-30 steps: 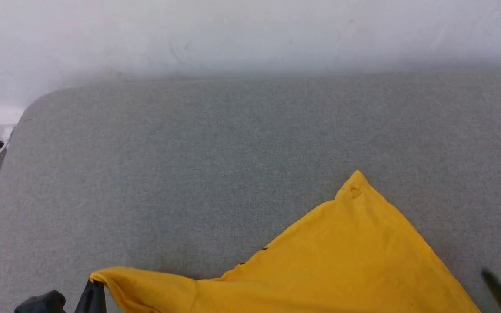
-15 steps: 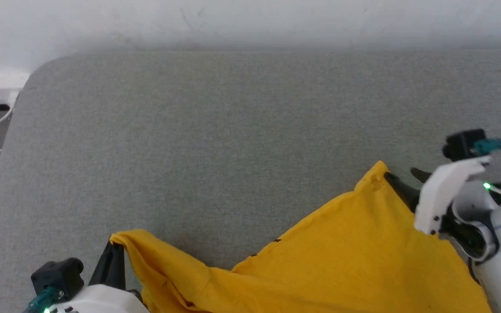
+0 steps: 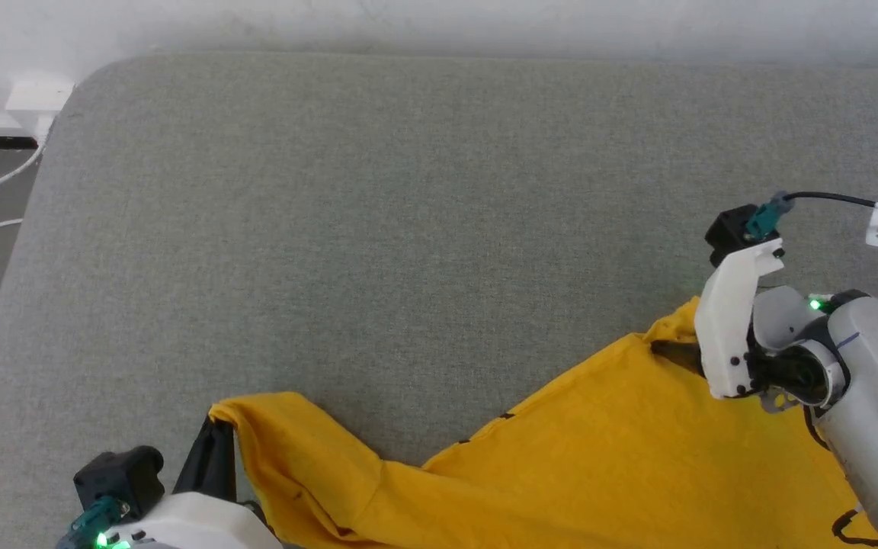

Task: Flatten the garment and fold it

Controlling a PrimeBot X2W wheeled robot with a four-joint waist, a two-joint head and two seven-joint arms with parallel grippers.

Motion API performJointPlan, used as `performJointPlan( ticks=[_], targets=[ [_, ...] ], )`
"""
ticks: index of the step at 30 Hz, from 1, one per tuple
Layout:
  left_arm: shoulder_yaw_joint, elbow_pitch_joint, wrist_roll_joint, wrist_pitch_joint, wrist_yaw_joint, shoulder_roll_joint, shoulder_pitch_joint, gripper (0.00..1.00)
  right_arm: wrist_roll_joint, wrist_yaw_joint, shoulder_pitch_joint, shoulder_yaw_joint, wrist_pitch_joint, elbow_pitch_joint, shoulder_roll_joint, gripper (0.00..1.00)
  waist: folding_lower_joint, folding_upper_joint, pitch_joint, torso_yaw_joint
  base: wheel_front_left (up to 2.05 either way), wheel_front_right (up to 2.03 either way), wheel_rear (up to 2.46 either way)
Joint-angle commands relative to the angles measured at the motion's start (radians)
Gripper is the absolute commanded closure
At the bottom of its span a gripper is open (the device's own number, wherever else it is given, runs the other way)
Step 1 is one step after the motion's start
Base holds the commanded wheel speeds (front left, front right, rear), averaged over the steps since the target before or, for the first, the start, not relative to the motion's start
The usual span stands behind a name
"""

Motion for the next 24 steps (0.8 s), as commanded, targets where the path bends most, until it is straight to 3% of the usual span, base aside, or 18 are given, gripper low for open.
performJointPlan(
  ticks=[1, 2, 8, 13, 19, 24],
  targets=[
    [-0.001, 0.008, -0.002, -0.010, -0.010, -0.004, -0.017, 1.00, 0.041, -0.001, 0.086, 0.067, 0.069, 0.036, 0.026, 0.71, 0.0000, 0.0000, -0.002, 0.000, 0.00, 0.00, 0.00],
    [-0.001, 0.012, -0.004, -0.010, -0.011, -0.005, -0.018, 1.00, 0.058, -0.001, 0.091, 0.080, 0.086, 0.028, 0.024, 1.00, 0.0000, 0.0000, -0.003, 0.000, 0.00, 0.00, 0.00],
    [0.004, 0.035, -0.008, -0.016, -0.022, 0.003, -0.029, 1.00, 0.103, -0.001, 0.086, 0.118, 0.106, -0.018, -0.011, 1.00, 0.0000, 0.0000, -0.029, -0.012, 0.00, 0.00, 0.00],
    [0.023, 0.056, 0.010, -0.009, -0.048, 0.052, -0.101, 1.00, 0.094, -0.001, 0.036, 0.079, -0.048, -0.052, -0.040, 1.00, 0.0000, 0.0000, -0.073, -0.026, 0.00, 0.00, 0.00],
    [0.049, 0.134, 0.027, 0.042, -0.126, 0.134, -0.337, 1.00, 0.028, -0.001, -0.075, -0.004, -0.226, 0.000, -0.056, 1.00, 0.0000, 0.0000, -0.129, -0.062, 0.00, 0.00, 0.00],
    [0.030, 0.309, 0.054, 0.075, -0.205, 0.155, -0.611, 1.00, -0.023, -0.001, -0.196, -0.086, -0.332, 0.075, -0.027, 1.00, 0.0000, 0.0000, -0.136, -0.104, 0.00, 0.00, 0.00]
  ],
)
